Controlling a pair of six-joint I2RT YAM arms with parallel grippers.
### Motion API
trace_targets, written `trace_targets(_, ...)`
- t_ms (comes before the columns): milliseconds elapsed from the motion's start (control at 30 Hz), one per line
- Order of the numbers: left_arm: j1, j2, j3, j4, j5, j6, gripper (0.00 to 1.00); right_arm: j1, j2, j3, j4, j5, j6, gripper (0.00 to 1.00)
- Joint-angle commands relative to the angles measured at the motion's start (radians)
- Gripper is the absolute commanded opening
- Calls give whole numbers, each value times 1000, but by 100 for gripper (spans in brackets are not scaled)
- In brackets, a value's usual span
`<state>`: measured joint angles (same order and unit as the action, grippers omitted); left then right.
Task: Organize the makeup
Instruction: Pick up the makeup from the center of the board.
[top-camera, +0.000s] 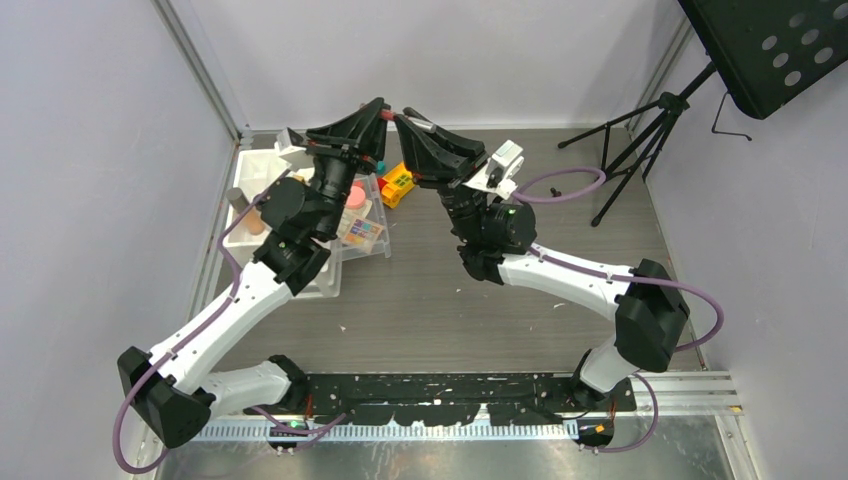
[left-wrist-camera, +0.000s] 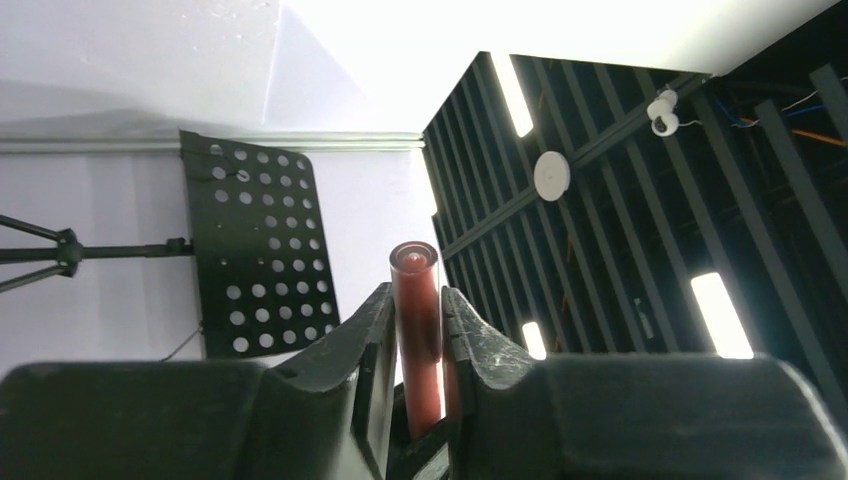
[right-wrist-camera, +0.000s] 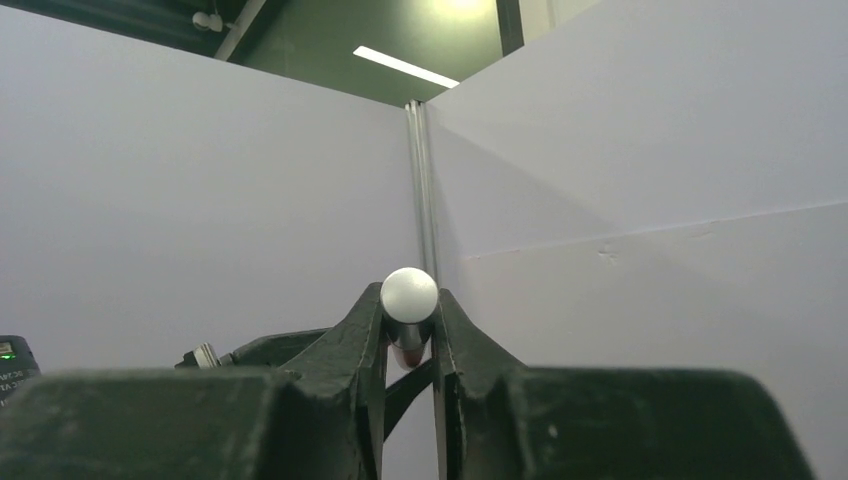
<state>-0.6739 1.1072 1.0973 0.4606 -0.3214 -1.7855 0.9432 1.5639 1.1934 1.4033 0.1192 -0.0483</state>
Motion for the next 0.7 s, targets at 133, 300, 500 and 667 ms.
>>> trace_targets(133, 6, -30, -11, 48, -1, 25, 65, -8, -48, 57, 37, 87, 10, 0)
trace_targets(300, 27, -49, -5, -12, 3, 87, 86, -8, -76, 61, 37, 153, -19, 0)
trace_targets(500, 169, -69, 165, -346, 152, 358, 98, -8, -153, 4, -77, 295, -104, 0)
trace_targets(667, 224, -36, 461, -690, 198, 802, 100, -9, -225, 74, -519, 433, -137, 0)
